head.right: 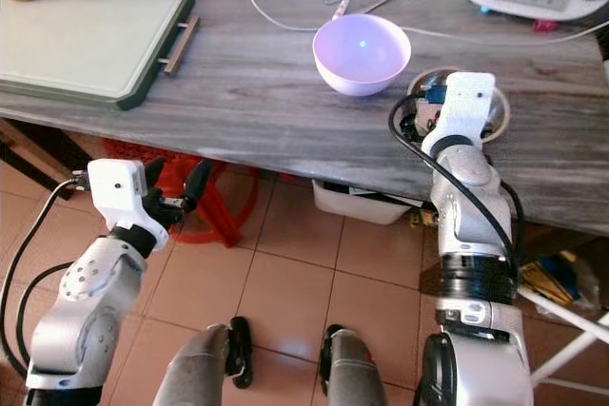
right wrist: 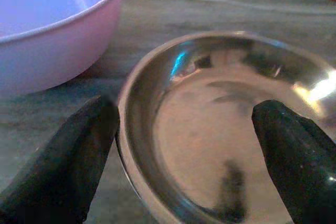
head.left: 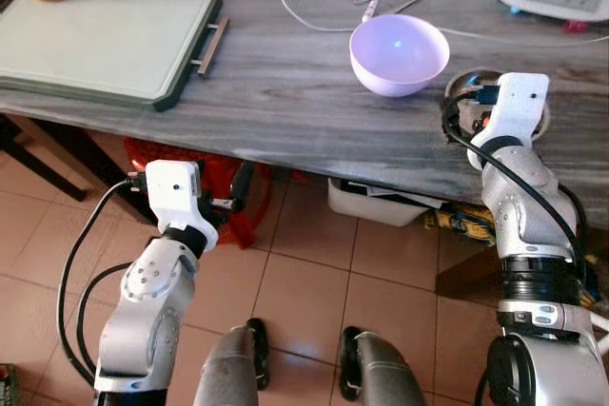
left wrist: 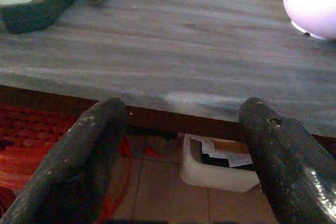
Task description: Setting the table
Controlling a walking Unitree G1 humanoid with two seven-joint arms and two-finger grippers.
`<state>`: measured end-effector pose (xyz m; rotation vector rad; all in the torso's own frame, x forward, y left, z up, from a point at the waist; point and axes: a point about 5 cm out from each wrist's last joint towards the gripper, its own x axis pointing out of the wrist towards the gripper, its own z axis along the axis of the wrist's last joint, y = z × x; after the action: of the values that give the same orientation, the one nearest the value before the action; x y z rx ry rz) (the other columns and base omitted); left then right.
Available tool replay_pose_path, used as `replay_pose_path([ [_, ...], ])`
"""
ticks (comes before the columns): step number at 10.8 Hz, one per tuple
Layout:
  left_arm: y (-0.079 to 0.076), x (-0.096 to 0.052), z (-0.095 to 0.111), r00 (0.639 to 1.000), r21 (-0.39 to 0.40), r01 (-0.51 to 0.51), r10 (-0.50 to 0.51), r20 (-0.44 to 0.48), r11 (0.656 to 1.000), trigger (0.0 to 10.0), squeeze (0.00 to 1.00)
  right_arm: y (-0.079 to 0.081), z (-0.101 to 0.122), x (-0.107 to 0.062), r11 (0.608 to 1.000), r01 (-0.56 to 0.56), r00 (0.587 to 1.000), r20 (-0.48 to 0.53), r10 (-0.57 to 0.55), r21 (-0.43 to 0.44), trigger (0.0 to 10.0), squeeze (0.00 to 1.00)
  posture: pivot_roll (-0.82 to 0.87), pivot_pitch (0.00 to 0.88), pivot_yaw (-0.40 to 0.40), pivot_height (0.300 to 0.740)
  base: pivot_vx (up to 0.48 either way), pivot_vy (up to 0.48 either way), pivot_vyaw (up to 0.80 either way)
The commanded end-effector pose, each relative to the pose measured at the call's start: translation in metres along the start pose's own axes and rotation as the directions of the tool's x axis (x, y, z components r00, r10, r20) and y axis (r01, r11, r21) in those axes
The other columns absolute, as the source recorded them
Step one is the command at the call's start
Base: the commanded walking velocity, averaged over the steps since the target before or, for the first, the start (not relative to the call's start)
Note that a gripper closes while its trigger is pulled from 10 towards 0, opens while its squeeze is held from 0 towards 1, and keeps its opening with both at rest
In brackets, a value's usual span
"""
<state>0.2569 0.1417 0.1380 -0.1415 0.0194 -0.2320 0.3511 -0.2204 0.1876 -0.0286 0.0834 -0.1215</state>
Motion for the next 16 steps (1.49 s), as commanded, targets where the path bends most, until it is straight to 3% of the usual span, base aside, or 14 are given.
replay_pose_path([
  [1,0.001,-0.004,0.001,1.0,0.009,0.001,-0.001,-0.011,1.0,10.0,0.0,-0.004,-0.002,0.002,1.0,0.0,1.0,-0.031,0.0,0.026,10.0,0.0,0.05,0.265,0.06,0.74,0.0,0.0,0.0],
  [4,0.001,-0.003,0.002,1.0,0.016,0.002,-0.002,-0.017,1.0,10.0,0.0,0.004,-0.002,0.005,0.99,-0.078,0.994,-0.061,0.086,0.117,10.0,0.0,0.05,0.265,0.061,0.74,0.0,0.0,0.0],
  [7,0.001,-0.003,0.001,1.0,0.017,-0.005,0.005,-0.022,1.0,10.0,0.0,0.026,0.002,0.006,0.948,-0.226,0.968,-0.055,0.243,0.222,10.0,0.0,0.06,0.263,0.056,0.74,0.0,0.0,0.0],
  [9,0.003,-0.003,0.001,1.0,0.023,-0.013,0.013,-0.023,1.0,10.0,0.0,0.041,0.002,0.007,0.919,-0.297,0.944,-0.062,0.323,0.259,10.0,0.0,0.06,0.261,0.056,0.74,0.0,0.0,0.0],
  [16,0.001,0.0,0.001,1.0,0.016,-0.015,0.015,-0.018,1.0,10.0,0.0,0.064,0.015,0.006,0.844,-0.42,0.893,-0.013,0.45,0.334,10.0,0.0,0.05,0.257,0.05,0.74,0.0,0.0,0.0],
])
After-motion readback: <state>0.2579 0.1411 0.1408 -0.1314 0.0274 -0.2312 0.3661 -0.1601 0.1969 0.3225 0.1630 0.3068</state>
